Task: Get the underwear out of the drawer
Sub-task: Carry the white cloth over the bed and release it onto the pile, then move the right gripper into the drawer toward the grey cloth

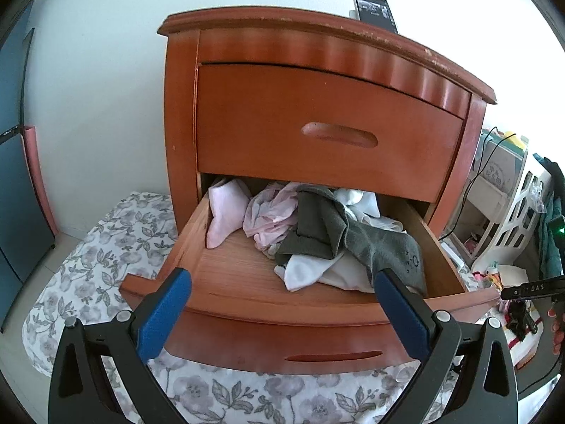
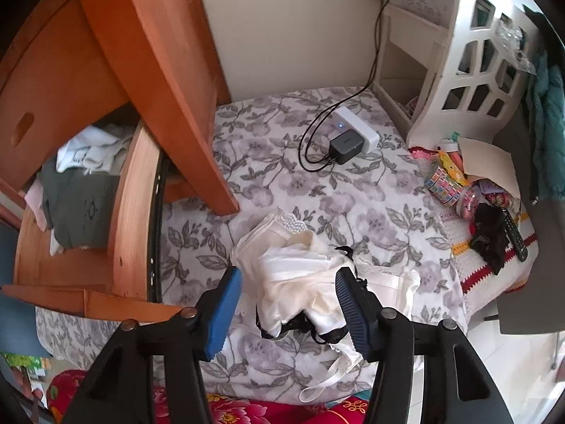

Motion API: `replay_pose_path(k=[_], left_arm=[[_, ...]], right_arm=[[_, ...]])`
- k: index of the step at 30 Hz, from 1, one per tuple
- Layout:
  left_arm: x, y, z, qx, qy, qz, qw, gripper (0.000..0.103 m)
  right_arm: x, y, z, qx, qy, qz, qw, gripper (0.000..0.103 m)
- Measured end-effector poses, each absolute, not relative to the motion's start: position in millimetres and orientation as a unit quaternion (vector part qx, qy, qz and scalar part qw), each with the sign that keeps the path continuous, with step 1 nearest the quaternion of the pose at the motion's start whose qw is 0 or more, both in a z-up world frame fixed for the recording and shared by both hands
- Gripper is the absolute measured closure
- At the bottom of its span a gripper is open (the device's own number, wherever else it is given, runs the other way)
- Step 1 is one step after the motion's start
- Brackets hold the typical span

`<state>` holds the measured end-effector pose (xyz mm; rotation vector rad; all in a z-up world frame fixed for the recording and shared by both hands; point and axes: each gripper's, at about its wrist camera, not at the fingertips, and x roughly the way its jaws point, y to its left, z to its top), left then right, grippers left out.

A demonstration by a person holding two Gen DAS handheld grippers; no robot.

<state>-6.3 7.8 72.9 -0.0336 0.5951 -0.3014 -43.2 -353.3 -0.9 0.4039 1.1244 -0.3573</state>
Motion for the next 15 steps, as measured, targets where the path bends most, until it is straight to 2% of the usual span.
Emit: replay_pose_path(k=[4,8,9,15], left_arm=[[-1.5,6.4,68.4,-0.01,0.305,-0.156,0.939,0.0],[1.1,7.6,66.5,-0.015,0.311,-0.162,0.936,0.0],[1.8,8.0,66.2,-0.015,0.311,-0.162,0.937,0.0],[8.3,12.6,63.3,-0.019,0.318,-0.164,0.934,0.0]], right_arm=[[-39.8,-345.6,3.0,0.18,0.528,-0.164,0.814,0.022],[-34.3,-334.6,17.4,0.168,0.512,-0.154,0.828,0.007],[-32.2,-331.8,22.2,0.165,0.506,-0.153,0.833,0.001],[-16.6,-303.6,61.5,0.132,0.466,-0.138,0.864,0.0]])
